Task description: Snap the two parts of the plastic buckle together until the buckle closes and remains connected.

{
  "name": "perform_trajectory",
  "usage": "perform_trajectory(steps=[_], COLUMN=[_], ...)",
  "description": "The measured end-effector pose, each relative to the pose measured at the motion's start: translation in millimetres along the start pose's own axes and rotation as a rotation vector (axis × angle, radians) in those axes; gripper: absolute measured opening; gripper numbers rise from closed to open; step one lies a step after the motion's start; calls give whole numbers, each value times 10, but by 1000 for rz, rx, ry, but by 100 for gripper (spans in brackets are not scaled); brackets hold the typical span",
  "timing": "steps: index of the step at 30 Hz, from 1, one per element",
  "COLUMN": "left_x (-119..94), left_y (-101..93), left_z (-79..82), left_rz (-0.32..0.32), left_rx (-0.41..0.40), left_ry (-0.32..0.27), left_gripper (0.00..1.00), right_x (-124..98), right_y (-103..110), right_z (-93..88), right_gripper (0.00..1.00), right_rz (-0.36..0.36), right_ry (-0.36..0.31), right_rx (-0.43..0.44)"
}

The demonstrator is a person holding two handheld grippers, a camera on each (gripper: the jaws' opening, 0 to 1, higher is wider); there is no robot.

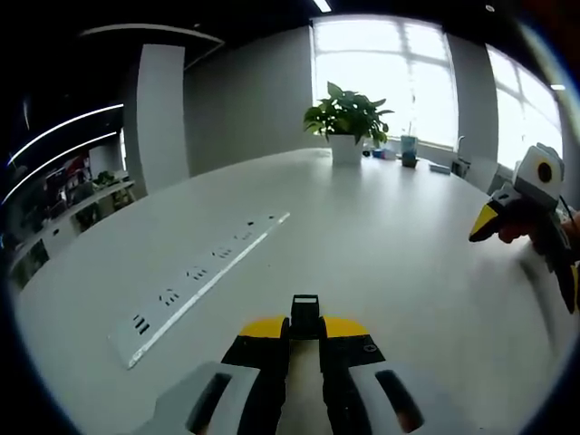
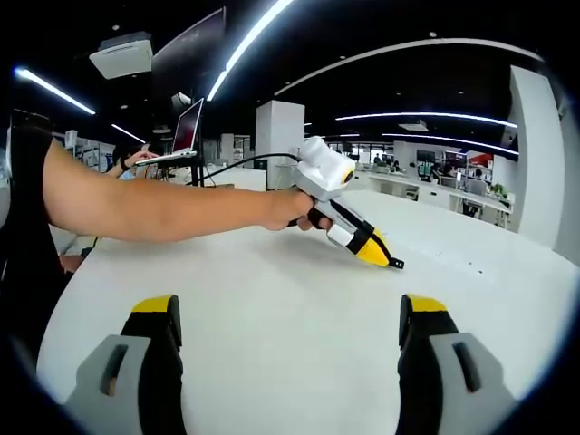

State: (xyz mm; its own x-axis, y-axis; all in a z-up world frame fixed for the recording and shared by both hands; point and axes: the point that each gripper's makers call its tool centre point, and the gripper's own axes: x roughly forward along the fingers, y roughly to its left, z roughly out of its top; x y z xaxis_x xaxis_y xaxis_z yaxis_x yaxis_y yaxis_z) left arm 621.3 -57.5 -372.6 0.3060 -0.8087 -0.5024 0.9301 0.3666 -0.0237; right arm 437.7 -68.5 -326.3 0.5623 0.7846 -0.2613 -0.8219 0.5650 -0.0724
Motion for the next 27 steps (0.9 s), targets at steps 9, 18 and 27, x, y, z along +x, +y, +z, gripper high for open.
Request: perform_trajectory(steps=[9,18,27], left_x=[21,49,55], left_y=[23,55,65], left_z=[-20,-46,-47], left_rz=[1,-1,-2], left_rx=[7,-1,0], left_ry=[12,12,12], left_gripper=[11,11,11], right_x=[2,-1,3], right_y=[4,0,-5], right_z=[-6,-9,-17], right_gripper=[100,100,100], right_rz=[3,2,2], right_ry=[3,5,8], right_rx=[0,-4,-3])
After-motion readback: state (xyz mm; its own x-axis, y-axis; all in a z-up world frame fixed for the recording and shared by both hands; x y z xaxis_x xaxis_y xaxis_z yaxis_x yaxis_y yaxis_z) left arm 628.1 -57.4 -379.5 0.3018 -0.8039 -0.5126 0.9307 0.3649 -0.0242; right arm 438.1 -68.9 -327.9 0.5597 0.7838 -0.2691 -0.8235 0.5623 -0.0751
